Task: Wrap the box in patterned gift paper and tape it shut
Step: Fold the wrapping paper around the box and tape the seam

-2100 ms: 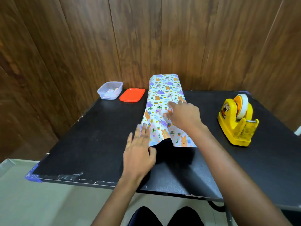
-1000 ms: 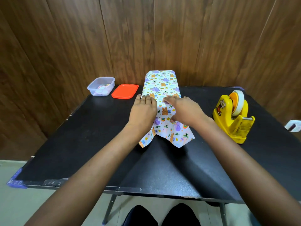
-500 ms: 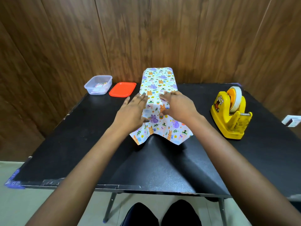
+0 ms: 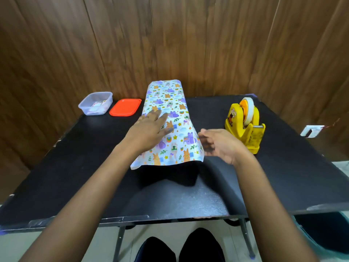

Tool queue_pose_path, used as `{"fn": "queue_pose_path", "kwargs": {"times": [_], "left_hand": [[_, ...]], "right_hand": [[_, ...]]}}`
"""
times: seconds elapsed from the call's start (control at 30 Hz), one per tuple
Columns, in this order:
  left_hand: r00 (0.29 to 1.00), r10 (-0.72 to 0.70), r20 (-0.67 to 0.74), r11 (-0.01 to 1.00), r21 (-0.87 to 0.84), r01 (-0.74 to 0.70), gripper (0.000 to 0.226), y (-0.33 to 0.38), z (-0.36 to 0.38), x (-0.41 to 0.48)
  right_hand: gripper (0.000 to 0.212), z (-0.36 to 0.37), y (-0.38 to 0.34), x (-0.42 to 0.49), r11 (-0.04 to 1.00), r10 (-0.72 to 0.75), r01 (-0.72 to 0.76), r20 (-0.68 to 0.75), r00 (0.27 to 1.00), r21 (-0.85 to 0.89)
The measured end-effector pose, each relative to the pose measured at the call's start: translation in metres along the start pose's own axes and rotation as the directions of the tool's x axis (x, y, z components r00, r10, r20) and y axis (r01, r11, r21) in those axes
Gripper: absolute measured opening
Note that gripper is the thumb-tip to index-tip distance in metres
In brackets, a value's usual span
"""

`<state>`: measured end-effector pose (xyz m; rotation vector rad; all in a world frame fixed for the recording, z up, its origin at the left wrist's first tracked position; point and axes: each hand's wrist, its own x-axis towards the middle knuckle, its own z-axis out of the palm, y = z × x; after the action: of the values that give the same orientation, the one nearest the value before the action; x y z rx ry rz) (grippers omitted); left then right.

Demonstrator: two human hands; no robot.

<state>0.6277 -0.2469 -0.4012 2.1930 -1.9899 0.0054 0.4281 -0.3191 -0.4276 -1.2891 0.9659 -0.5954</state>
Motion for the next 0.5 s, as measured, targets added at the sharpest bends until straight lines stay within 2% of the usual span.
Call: {"fn": "queue_pose_path", "kwargs": {"times": [0.1,0.27,0.4,0.43,0.5], "left_hand": [[0.999,-0.049,-0.008,0.999,0.023,0.050,0.058,0.004,-0.001,0.001],[0.998,-0.067,-0.020,0.994,0.083,0.068,0.058,0.006,0.001,-0.002],[0.997,-0.069,-0.034,0.992,0.107,0.073,0.058,0.005,0.001,-0.001],[0.997,-0.071,-0.031,0.991,0.109,0.074,0.058,0.005,0.001,0.000],[0.997,-0.074,-0.026,0.991,0.109,0.076,0.058,0.005,0.001,0.000]], "right_hand": [[0.023,0.002,0.016,-0.006,0.991,0.025,-0.029,0.032,0.999,0.129],[0.036,0.010,0.032,-0.005,0.963,0.086,-0.071,-0.045,0.995,0.261],[0.039,0.018,0.047,-0.012,0.904,-0.020,-0.006,0.055,0.998,0.428],[0.038,0.020,0.054,-0.014,0.925,-0.066,0.051,0.025,0.998,0.375],[0.033,0.027,0.064,-0.013,0.977,-0.136,0.148,-0.089,0.987,0.155]]}}
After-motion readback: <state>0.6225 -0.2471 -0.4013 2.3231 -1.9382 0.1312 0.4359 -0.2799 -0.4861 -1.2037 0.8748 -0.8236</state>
